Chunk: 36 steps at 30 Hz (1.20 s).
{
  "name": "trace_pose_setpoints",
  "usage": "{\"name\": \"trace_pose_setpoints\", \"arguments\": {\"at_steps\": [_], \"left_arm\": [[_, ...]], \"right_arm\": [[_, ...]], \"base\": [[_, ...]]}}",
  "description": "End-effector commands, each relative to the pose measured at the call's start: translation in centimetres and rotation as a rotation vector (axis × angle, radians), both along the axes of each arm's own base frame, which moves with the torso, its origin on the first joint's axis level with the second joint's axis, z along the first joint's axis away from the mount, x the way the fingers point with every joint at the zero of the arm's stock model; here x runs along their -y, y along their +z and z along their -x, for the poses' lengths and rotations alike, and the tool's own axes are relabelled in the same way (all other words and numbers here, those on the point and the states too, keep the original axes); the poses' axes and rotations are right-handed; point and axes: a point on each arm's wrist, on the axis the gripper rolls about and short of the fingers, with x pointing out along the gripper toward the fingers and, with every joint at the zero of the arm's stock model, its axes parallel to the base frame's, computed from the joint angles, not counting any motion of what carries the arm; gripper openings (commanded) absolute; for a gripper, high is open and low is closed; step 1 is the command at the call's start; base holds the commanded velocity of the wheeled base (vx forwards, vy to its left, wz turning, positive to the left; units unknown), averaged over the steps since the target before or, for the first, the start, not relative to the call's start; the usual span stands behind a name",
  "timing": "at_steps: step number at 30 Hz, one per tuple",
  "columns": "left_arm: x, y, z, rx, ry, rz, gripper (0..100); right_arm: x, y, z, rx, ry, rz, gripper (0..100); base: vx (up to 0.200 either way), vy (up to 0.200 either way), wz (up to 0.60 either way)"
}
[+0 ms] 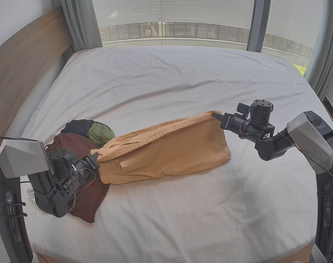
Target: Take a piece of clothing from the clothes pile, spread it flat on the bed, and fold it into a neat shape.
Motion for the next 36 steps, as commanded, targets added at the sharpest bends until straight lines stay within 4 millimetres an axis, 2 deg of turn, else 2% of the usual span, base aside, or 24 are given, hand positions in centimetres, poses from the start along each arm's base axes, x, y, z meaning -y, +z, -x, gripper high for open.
{"name": "trace_pose_setpoints", "arguments": {"at_steps": [1, 14, 22, 23, 27, 31, 36], "left_arm": [[-0.2, -0.9, -0.6, -0.009, 0.007, -0.001, 0], [-0.7, -1.1, -1.4, 0.005, 0.025, -0.001, 0], [-0.7, -1.1, -1.3, 0.004, 0.019, 0.0, 0], [-0.6, -1.1, -1.3, 0.004, 0.017, 0.0, 100], [-0.7, -0.9, -1.5, 0.013, 0.02, 0.0, 100], [-1.8, -0.2, -2.4, 0.055, 0.093, 0.004, 100], [-2.2, 0.1, -2.4, 0.065, 0.118, 0.002, 100]], "right_arm": [[-0.2, -0.7, -0.5, -0.004, -0.001, 0.0, 0], [-0.6, -2.2, -1.2, -0.005, -0.015, 0.005, 0], [-0.6, -2.2, -1.2, -0.003, -0.015, 0.005, 0], [-0.6, -2.2, -1.2, -0.002, -0.015, 0.004, 100], [-0.7, -1.9, -1.4, 0.009, -0.018, -0.001, 100], [-0.8, -1.3, -1.9, 0.048, -0.076, -0.007, 100], [-0.9, -0.3, -0.5, 0.027, -0.067, -0.002, 100]], "base": [[0.0, 0.0, 0.0], [0.0, 0.0, 0.0], [0.0, 0.0, 0.0], [0.0, 0.0, 0.0], [0.0, 0.0, 0.0], [0.0, 0.0, 0.0], [0.0, 0.0, 0.0]]}}
